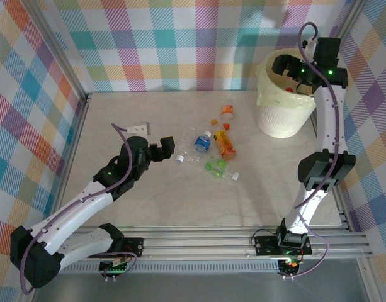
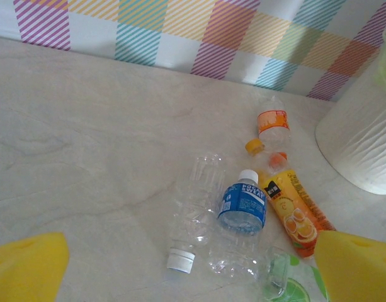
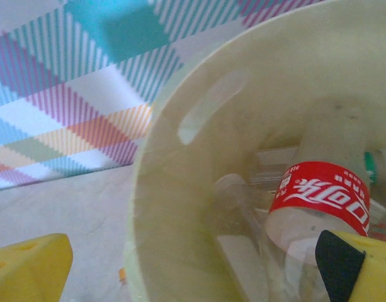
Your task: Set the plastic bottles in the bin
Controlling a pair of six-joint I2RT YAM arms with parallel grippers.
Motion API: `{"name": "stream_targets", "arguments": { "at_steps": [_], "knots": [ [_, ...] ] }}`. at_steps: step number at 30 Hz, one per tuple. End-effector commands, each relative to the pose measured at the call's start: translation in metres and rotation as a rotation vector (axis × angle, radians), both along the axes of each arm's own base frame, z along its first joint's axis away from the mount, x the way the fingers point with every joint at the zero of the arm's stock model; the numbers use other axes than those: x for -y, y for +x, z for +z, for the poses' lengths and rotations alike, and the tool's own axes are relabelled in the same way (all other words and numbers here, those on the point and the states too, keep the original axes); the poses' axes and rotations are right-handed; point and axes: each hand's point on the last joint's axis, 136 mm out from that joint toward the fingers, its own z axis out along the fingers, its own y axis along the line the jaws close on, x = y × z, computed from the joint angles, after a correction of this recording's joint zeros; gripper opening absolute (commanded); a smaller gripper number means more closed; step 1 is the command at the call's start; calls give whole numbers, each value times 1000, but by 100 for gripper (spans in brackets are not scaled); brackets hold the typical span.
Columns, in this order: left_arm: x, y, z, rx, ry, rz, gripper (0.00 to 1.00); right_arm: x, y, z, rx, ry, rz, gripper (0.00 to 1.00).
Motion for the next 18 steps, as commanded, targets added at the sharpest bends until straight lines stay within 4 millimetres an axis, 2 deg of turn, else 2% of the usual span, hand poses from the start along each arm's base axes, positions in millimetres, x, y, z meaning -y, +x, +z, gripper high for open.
{"name": "stream_targets", "arguments": {
  "at_steps": [1,3,8,12,15,18],
  "knots": [
    [-5,3,8,15,-18,23,100,7,-6,13,39,-7,-58,100],
    [-6,4,6,10,-19,32,100,-7,-13,20,58,29,7,100],
    [-15,8,-2,-20,-19,100,100,-63,-47,37,121,84,230,100],
    [-23,15,-13,-65,-12,189,100,-100,-73,39,190,72,325,100],
    [-26,20,-22,-104,-19,236,100,-132,-92,27,199,54,420,100],
    [-24,25,-31,-133,-31,266,100,-160,-103,0,160,-17,483,100]
  ]
}}
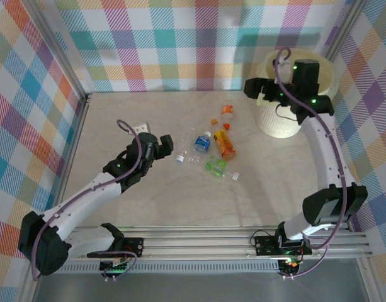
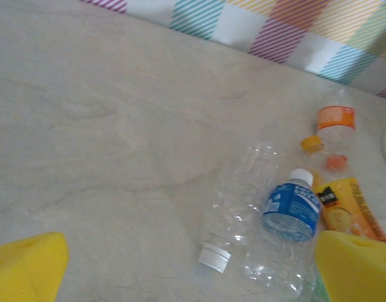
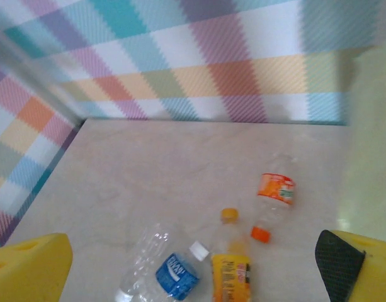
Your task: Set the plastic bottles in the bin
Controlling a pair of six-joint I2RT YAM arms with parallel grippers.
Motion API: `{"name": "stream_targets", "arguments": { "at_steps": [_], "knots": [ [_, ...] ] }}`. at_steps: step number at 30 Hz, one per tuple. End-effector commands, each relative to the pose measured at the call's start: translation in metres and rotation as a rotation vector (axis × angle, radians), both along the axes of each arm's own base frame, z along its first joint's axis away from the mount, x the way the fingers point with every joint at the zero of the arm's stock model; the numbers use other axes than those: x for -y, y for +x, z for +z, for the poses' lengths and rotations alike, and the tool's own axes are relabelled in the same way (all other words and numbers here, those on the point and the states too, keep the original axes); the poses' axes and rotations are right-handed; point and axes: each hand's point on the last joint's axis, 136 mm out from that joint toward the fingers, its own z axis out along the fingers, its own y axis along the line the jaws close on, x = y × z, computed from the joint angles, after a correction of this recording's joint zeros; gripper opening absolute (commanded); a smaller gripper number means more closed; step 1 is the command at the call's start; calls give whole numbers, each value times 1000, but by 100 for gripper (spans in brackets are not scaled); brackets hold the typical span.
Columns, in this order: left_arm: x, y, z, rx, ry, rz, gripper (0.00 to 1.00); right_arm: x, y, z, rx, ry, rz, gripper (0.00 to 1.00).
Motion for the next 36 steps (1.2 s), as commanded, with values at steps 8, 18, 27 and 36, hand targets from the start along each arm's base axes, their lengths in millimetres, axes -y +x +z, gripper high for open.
{"name": "stream_targets", "arguments": {
  "at_steps": [8,18,27,36],
  "knots": [
    [-13,8,-10,-47,-78,171,100,-59,-2,-131,-170,-274,112,100],
    [-22,1,-16,-75,-64,191,100,-70,-8,-268,-518,-480,130,85],
    [-18,2,-19,-86,-81,174,100,-74,1,-330,-647,-587,71,72],
    [1,7,-18,-92,-100,70,100,-72,5,-289,-506,-570,58,50]
  ]
}}
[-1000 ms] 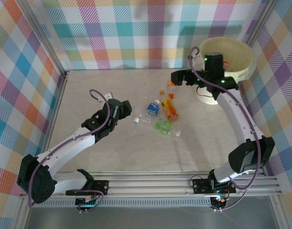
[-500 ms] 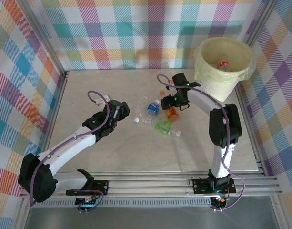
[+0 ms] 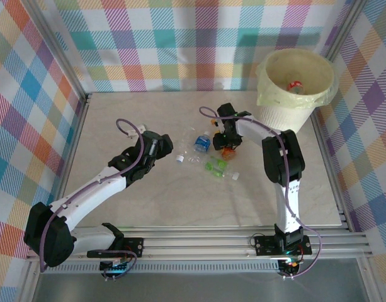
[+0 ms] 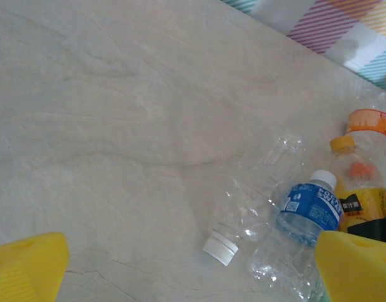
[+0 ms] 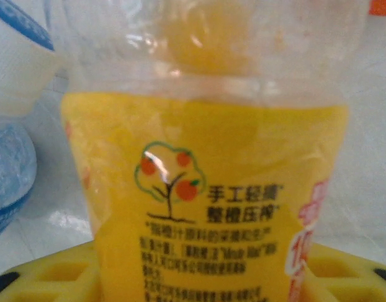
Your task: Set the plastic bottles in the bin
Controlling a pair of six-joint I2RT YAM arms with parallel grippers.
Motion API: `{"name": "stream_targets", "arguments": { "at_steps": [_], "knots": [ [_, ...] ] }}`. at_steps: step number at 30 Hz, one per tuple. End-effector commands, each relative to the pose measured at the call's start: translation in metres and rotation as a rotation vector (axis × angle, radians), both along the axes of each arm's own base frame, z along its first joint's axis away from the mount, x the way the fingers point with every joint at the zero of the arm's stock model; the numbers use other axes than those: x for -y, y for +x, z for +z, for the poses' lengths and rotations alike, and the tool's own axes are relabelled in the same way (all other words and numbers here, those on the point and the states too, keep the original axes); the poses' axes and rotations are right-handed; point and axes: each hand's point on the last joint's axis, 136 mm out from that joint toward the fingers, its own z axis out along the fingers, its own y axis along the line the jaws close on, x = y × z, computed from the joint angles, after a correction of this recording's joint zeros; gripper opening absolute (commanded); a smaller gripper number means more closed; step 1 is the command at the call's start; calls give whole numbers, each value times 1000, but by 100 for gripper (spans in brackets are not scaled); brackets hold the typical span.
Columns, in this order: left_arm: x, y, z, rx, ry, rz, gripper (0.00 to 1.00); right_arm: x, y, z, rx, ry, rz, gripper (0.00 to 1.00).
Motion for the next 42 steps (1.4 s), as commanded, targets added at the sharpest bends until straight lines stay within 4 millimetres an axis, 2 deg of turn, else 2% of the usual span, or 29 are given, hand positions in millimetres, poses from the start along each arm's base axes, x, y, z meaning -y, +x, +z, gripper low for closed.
{"name": "stream_targets", "arguments": {
  "at_steps": [1,4,7,13,17,21,27,32,36,42],
  "knots": [
    [8,8,12,41,-33,-33,100,2,8,60,154,23,3,48],
    [17,11,21,71,-66,-73,100,0,8,100,234,74,9,45],
    [34,13,30,113,-107,-159,100,-5,8,151,350,164,12,42],
    [50,13,40,158,-151,-245,100,5,1,243,513,346,-33,39],
    [48,12,40,166,-155,-238,100,34,-1,290,591,462,-102,39],
    [47,11,38,161,-153,-236,100,78,4,327,666,536,-185,37],
    [45,10,39,165,-152,-232,100,153,20,363,762,536,-348,37],
    [41,7,39,168,-153,-219,100,200,31,379,791,520,-454,38],
    [38,6,38,169,-154,-208,100,236,53,377,770,525,-555,39],
    [35,4,37,167,-157,-194,100,268,87,355,720,413,-655,42]
  ]
}}
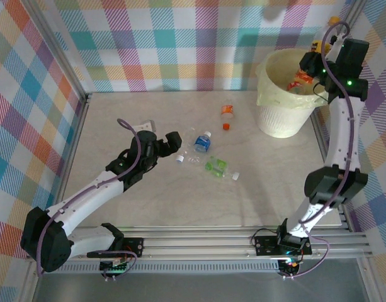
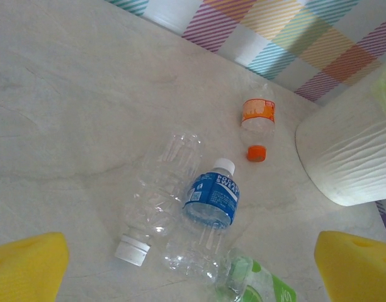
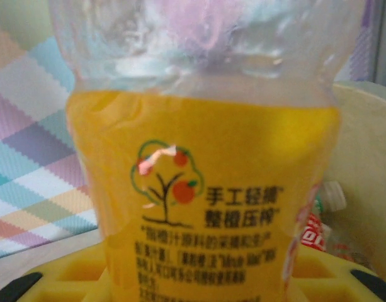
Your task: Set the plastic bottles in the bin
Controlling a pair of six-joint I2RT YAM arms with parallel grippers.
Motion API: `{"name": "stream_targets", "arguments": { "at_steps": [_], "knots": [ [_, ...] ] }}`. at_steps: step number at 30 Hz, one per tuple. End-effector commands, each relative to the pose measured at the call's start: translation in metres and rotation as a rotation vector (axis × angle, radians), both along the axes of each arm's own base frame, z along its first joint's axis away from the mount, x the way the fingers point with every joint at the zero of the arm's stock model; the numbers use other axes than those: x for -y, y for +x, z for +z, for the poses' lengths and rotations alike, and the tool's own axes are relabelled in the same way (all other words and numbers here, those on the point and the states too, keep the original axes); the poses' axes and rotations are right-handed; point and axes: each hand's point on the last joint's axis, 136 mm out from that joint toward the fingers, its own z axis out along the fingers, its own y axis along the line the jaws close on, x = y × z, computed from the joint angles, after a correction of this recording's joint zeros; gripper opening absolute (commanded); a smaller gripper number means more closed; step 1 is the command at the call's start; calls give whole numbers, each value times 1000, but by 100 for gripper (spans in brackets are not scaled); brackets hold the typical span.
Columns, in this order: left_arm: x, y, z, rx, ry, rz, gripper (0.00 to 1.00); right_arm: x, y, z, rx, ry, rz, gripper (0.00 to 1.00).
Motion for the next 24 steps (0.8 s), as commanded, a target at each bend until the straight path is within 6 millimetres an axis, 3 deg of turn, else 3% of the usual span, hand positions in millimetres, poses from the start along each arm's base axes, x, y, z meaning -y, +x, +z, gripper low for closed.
{"name": "stream_targets", "arguments": {
  "at_steps": [1,4,9,11,17,24],
  "knots": [
    [-10,-1,6,30,-10,37,100,16,9,-23,-100,-9,-77,43],
    [-13,-2,5,30,-9,48,100,30,18,-35,-135,-30,-136,52],
    [-16,-3,4,22,6,56,100,26,28,-47,-177,-7,-102,85],
    [-17,-4,3,18,13,58,100,31,26,-46,-184,-23,-131,91],
    [-17,-3,-2,5,17,61,100,31,15,-32,-150,-55,-133,97],
    [-13,0,-4,-1,20,51,100,-2,6,-31,-138,-34,15,100]
  ]
}}
